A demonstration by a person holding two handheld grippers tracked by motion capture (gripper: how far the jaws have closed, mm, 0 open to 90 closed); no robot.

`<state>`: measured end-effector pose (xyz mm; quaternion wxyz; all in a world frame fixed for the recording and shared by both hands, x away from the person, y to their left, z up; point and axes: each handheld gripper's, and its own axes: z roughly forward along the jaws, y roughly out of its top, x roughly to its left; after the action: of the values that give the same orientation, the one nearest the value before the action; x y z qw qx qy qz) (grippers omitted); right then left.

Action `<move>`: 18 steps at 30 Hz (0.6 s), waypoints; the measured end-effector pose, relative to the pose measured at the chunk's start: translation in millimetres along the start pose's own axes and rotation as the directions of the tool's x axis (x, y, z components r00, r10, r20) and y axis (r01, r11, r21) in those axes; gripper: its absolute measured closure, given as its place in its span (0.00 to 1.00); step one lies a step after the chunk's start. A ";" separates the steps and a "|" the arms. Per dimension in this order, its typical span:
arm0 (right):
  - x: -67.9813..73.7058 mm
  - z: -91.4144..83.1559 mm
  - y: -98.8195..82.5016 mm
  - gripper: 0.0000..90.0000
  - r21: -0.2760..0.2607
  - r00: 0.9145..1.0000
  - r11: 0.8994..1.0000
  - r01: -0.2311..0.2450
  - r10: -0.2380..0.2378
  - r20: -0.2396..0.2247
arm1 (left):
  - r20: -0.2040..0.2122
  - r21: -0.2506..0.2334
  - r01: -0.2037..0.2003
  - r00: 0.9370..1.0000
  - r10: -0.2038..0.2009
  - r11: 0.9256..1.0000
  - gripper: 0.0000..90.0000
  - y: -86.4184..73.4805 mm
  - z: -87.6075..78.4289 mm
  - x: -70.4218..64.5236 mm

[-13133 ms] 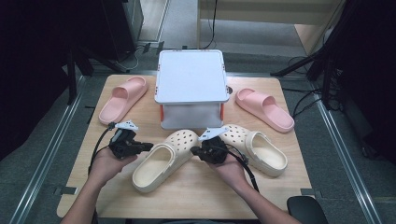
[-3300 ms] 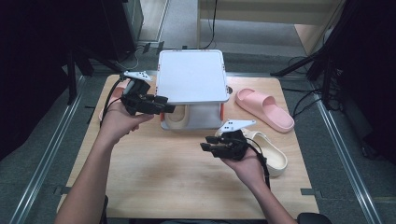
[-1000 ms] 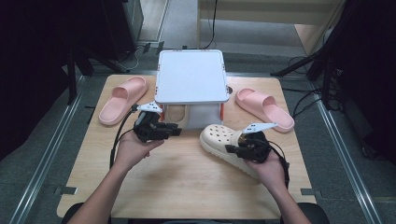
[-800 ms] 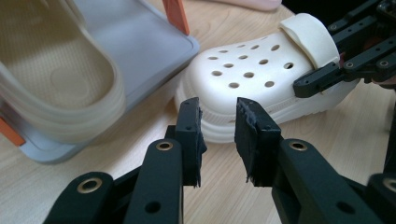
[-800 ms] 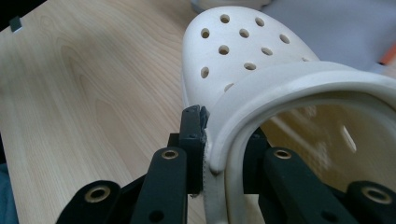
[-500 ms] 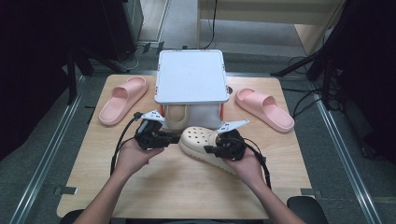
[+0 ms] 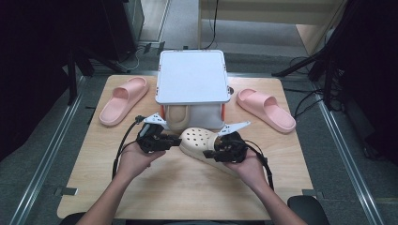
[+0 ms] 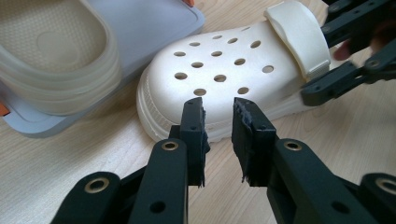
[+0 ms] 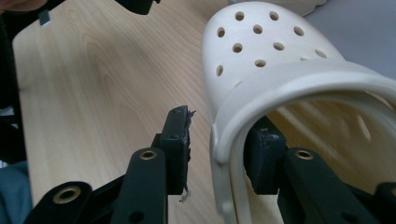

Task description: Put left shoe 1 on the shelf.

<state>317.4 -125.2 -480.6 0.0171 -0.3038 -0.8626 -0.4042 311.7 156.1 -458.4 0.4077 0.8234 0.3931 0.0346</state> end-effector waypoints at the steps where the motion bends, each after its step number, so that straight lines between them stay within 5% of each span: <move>1: 0.2 -2.4 -0.6 0.72 -0.004 1.000 1.000 0.003 -0.003 0.002 | 0.006 0.004 0.002 1.000 -0.002 1.000 0.82 0.1 -0.3 0.4; 10: -7.1 -40.5 -8.0 0.78 -0.092 1.000 0.996 -0.014 0.015 0.001 | -0.003 0.006 0.005 1.000 -0.005 1.000 0.85 0.1 6.2 -2.2; 18: -32.7 -54.9 -4.1 1.00 -0.128 0.994 0.992 -0.010 0.023 0.103 | 0.004 0.020 0.008 1.000 -0.008 1.000 0.90 0.4 19.0 -8.6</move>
<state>330.0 -182.8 -455.4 -0.0440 -0.3322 -0.8321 -0.4419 313.2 137.9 -468.5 0.4004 0.8259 0.3960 0.0276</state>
